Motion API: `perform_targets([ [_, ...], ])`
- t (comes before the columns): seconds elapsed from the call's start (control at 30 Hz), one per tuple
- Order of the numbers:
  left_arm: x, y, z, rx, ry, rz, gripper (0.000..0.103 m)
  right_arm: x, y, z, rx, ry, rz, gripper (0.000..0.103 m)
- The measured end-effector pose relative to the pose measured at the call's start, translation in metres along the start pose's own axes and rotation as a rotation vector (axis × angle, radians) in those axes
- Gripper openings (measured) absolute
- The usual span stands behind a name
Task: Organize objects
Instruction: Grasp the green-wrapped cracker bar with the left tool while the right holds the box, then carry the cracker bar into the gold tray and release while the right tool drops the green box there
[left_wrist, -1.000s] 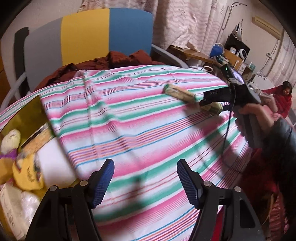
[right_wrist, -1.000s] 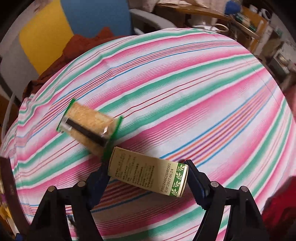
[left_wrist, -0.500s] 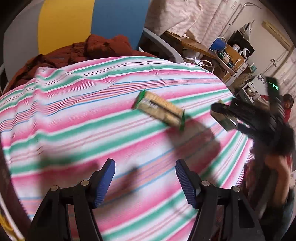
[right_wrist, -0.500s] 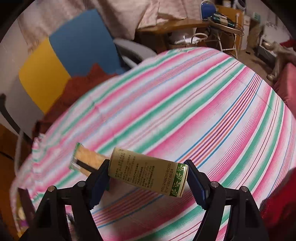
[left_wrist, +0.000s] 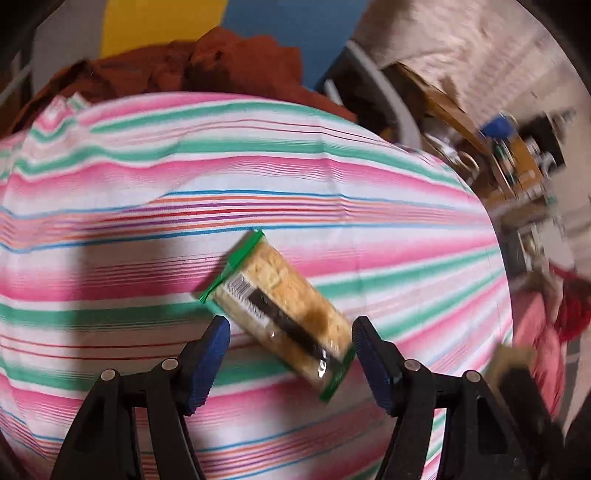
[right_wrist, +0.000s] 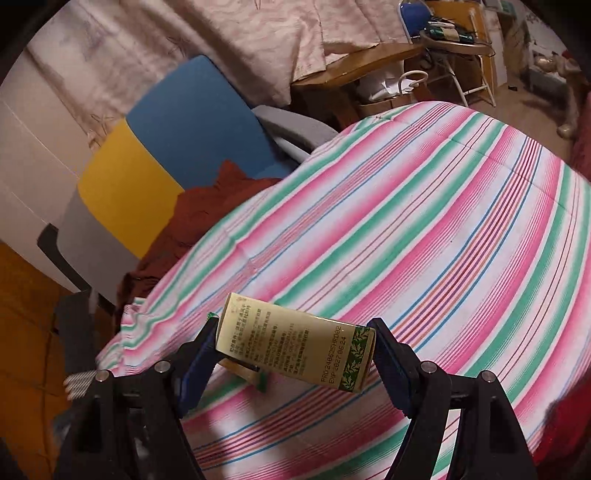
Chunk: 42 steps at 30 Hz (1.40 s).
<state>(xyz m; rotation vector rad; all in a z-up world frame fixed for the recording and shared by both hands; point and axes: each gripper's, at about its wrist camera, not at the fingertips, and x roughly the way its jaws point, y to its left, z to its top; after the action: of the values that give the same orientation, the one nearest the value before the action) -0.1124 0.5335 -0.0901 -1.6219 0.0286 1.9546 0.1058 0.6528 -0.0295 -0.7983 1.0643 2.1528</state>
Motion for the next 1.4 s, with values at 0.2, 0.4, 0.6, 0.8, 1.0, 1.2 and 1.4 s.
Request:
perform_targets([
  [0.2, 0.012, -0.015, 0.016, 0.021, -0.027, 0.077, 0.07, -0.004, -0.006, 0.001, 0.034, -0.004, 0.043, 0.079],
  [0.4, 0.032, -0.029, 0.006, 0.189, 0.003, 0.148, 0.069, -0.001, -0.005, 0.0, 0.031, 0.01, 0.043, 0.079],
  [0.6, 0.021, -0.019, -0.017, 0.378, -0.041, 0.174, 0.045, 0.007, 0.003, -0.002, -0.016, 0.039, 0.038, 0.079],
  [0.8, -0.004, 0.02, -0.049, 0.465, -0.071, 0.16, 0.044, 0.027, 0.016, -0.008, -0.113, 0.117, -0.004, 0.079],
  [1.0, -0.046, 0.075, -0.095, 0.435, -0.118, 0.153, 0.044, 0.057, 0.051, -0.033, -0.324, 0.256, -0.01, 0.079],
  [1.2, -0.077, 0.115, -0.139, 0.39, -0.174, 0.15, 0.044, 0.068, 0.077, -0.059, -0.492, 0.308, 0.013, 0.079],
  [1.4, -0.083, 0.131, -0.152, 0.366, -0.225, 0.143, 0.044, 0.076, 0.087, -0.074, -0.571, 0.327, -0.017, 0.079],
])
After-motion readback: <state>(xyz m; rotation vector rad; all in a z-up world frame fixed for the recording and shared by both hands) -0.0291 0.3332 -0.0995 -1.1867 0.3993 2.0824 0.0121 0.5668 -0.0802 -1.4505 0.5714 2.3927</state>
